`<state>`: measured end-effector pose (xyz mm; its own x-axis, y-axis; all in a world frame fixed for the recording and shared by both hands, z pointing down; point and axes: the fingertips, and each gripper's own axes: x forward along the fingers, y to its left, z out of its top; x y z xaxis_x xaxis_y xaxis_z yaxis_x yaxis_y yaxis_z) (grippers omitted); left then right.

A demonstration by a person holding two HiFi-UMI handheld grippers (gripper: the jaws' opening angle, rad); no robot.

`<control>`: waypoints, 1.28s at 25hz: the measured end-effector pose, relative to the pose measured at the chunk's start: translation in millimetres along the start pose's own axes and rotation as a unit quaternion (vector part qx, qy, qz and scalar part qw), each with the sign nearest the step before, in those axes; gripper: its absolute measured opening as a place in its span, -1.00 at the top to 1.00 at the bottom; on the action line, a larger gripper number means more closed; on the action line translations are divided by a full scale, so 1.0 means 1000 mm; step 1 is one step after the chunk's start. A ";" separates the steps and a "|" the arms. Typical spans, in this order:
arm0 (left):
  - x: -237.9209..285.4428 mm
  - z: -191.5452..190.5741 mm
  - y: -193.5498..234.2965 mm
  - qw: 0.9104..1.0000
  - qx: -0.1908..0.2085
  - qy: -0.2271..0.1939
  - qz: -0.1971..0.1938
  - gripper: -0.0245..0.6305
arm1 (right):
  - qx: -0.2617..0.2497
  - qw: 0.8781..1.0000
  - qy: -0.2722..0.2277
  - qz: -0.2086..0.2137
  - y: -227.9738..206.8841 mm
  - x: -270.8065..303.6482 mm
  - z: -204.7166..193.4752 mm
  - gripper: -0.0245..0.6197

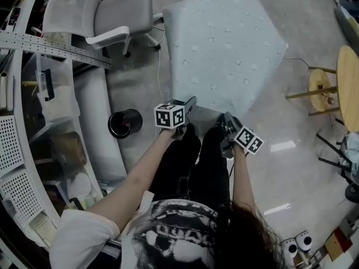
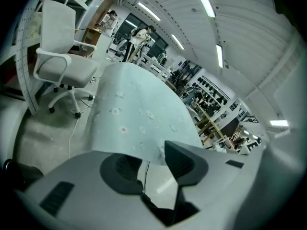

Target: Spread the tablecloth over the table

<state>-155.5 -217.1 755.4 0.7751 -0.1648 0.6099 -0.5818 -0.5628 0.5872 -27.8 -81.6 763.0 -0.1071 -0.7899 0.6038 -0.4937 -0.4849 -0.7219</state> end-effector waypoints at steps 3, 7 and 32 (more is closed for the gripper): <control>-0.019 -0.007 0.005 1.000 0.001 0.005 -0.001 0.50 | -0.010 1.000 -0.001 0.002 0.008 -0.010 -0.011 0.52; -0.056 -0.005 0.003 1.000 0.010 -0.011 -0.017 0.50 | -0.050 0.998 -0.018 0.019 0.036 -0.028 -0.012 0.57; -0.179 0.030 -0.100 0.975 0.187 -0.079 -0.092 0.51 | -0.282 0.947 -0.046 0.147 0.221 -0.113 -0.010 0.73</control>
<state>-228.9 -155.5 571.5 0.9034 -0.1402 0.4053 -0.3223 -0.8454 0.4260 -133.4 -96.5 538.5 -0.2494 -0.9015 0.3538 -0.8391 0.0187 -0.5437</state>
